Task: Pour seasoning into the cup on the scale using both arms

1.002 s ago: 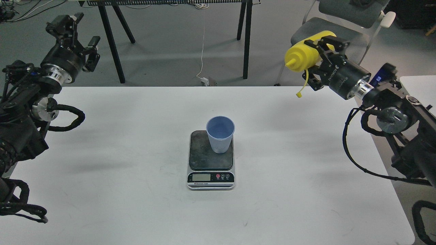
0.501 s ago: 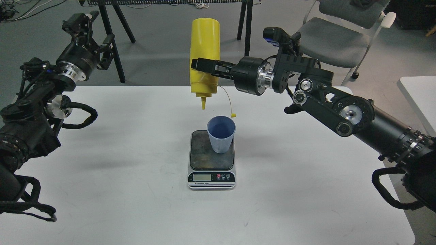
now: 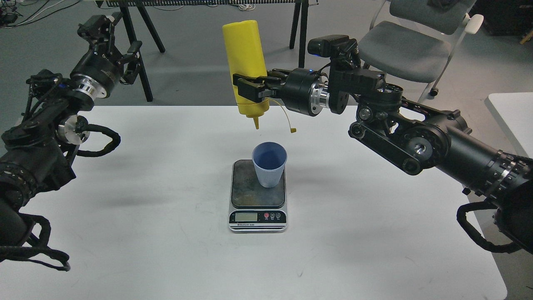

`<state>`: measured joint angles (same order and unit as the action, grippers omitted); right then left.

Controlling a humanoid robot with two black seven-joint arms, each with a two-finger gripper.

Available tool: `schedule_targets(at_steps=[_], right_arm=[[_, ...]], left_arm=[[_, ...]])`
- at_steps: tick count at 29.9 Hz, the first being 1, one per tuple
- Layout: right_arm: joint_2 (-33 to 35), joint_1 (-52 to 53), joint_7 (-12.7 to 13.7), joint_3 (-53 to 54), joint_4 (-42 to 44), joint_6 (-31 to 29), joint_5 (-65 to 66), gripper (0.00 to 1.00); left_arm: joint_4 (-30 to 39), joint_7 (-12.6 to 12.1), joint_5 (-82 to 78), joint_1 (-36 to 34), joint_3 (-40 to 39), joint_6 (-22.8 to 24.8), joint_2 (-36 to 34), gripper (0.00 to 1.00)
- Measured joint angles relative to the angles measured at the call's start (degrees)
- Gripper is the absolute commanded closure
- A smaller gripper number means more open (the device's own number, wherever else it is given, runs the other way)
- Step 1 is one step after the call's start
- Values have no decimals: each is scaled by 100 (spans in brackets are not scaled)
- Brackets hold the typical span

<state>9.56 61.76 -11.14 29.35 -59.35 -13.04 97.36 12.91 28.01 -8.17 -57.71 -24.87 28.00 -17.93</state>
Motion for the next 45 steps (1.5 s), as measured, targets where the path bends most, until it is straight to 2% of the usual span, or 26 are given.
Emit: schedule_targets(at_steps=[15,33,35,38,45], right_arm=[[267,-43,-174,-228,4,252,918,86],[222,-182,-208,-219,11,276,838,85],[223,-181,-192,-164,20,216,464,85],[266,-119,-82,91,30,-123,-1083,86],[557,-439,691,1165,164,-1224,-5311,87]], left_arm=[[-7,0,0,-6,6,0,-9,24],[-7,0,5,-63,-10,0,-25,24],[-4,0,5,-63,-4,0,-18,24],[-3,0,1,-63,8,0,-4,24],[-1,0,4,-50,-10,0,67,24]])
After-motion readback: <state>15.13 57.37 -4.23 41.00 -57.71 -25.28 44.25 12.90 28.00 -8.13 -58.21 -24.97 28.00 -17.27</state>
